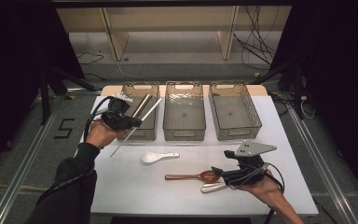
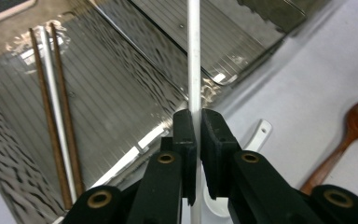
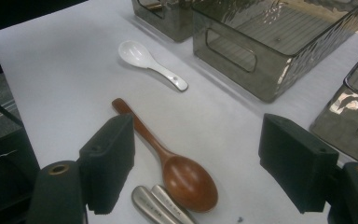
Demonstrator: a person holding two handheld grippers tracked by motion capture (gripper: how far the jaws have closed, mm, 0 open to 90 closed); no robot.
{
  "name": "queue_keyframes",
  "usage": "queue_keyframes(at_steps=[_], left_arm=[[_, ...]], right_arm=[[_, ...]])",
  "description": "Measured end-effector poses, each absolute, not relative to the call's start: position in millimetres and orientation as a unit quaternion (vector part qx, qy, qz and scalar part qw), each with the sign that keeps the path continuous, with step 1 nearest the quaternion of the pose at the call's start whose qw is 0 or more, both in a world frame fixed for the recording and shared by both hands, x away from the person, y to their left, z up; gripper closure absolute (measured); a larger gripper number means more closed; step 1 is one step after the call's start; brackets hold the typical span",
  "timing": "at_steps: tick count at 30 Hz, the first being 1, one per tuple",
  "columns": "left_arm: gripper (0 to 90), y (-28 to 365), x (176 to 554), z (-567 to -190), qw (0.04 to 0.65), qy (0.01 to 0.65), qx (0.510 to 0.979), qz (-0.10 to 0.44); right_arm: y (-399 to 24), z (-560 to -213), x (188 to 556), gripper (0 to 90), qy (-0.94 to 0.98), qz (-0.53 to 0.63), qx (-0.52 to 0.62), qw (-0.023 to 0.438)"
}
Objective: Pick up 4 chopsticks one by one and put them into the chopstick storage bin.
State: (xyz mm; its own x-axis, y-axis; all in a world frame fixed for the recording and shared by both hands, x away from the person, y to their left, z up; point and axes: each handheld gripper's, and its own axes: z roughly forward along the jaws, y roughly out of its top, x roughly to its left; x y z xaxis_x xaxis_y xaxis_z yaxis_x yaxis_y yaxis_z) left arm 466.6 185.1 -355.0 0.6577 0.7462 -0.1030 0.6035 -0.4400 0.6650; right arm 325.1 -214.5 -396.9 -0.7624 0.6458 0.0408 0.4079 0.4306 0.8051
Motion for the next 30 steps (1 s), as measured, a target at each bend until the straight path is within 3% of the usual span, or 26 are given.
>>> queue_keyframes(at_steps=[30], left_arm=[[84.2, 197, 550, -349, 0.359, 0.445, 0.809, 0.134]], right_arm=[[-213, -400, 327, 27.8, 0.836, 0.430, 0.315, 0.130]])
